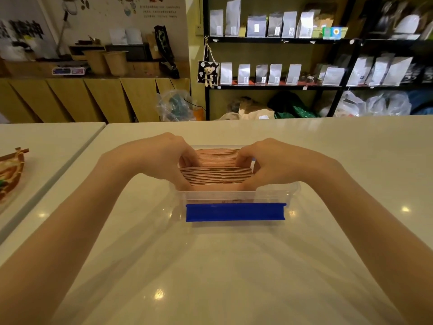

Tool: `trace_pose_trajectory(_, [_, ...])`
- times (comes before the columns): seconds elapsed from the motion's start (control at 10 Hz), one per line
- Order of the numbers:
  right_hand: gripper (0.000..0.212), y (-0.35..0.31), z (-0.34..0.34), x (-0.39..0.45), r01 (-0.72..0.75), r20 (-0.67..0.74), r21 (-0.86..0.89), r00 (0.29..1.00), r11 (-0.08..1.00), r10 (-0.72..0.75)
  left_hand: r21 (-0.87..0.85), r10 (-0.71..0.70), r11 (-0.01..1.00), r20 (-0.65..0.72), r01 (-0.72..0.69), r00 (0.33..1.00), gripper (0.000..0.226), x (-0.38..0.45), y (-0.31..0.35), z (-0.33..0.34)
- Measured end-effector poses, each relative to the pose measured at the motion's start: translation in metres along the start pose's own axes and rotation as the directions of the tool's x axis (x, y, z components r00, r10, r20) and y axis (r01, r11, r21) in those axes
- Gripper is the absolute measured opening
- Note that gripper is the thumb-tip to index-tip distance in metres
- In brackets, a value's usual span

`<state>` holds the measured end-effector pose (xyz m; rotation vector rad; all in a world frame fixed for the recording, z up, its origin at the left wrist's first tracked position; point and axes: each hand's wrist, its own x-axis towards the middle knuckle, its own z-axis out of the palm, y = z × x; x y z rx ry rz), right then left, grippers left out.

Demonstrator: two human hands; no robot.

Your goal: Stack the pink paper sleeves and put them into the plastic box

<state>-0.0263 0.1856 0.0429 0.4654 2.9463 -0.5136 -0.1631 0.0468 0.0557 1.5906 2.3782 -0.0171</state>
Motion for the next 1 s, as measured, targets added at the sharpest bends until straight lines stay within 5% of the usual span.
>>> trace_pose_trajectory(0.7, [0.043, -0.001, 0.005, 0.001, -0.044, -0.101, -0.032, 0.994, 0.999, 0.04, 0.214, -0.128, 0.965, -0.133, 0.155, 0.983, 0.045, 0.001, 0.001, 0.005])
trace_pose_trajectory(0.9, [0.035, 0.001, 0.0, 0.0, -0.027, -0.064, -0.003, 0.998, 1.0, 0.027, 0.114, -0.149, 0.981, -0.09, 0.159, 0.985, 0.041, -0.002, 0.0, 0.003])
trace_pose_trajectory(1.0, [0.031, 0.002, -0.005, -0.004, -0.03, -0.116, 0.02, 0.993, 0.999, 0.032, 0.011, -0.069, 0.997, -0.215, 0.073, 0.974, 0.031, -0.007, 0.006, -0.002])
